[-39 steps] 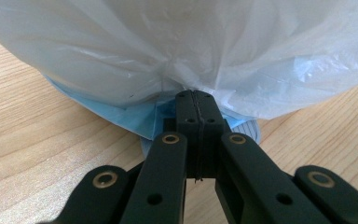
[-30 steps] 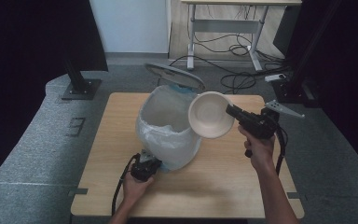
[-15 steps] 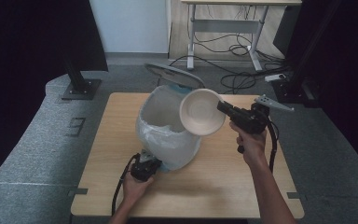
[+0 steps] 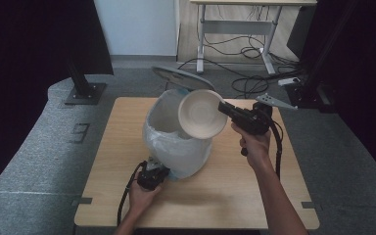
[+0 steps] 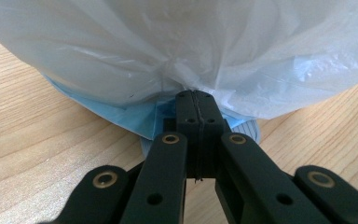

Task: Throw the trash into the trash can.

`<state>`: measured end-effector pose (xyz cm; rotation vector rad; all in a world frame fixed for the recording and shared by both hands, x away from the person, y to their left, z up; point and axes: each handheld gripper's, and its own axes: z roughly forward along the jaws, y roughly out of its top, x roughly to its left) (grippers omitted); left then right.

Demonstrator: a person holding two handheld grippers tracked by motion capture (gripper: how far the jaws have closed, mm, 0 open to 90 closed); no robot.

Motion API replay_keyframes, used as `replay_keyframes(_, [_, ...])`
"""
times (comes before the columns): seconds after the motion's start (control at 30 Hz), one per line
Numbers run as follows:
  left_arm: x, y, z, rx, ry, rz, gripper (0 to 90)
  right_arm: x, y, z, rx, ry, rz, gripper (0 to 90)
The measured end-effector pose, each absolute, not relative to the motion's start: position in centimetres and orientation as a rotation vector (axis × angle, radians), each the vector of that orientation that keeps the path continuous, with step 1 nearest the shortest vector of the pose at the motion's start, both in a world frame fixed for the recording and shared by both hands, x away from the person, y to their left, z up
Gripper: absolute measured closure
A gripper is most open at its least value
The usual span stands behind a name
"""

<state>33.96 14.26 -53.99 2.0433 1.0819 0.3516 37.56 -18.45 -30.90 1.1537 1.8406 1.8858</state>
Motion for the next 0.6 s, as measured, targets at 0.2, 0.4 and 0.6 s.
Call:
replay_keyframes(0.2, [34.0, 14.3, -54.0, 2.042, 1.081, 0.352, 90.0, 38.1, -17.5, -30.8, 1.145, 1.856, 1.887, 83.1])
replay_keyframes(0.4, [34.0, 14.3, -54.0, 2.043, 1.080, 0.350, 90.0, 38.5, -16.5, -30.5, 1.137, 1.864, 1.889, 83.1])
replay_keyframes(0.6, [34.0, 14.3, -54.0, 2.042, 1.080, 0.351, 90.0, 38.8, -15.4, -30.3, 1.124, 1.883, 1.880, 83.1])
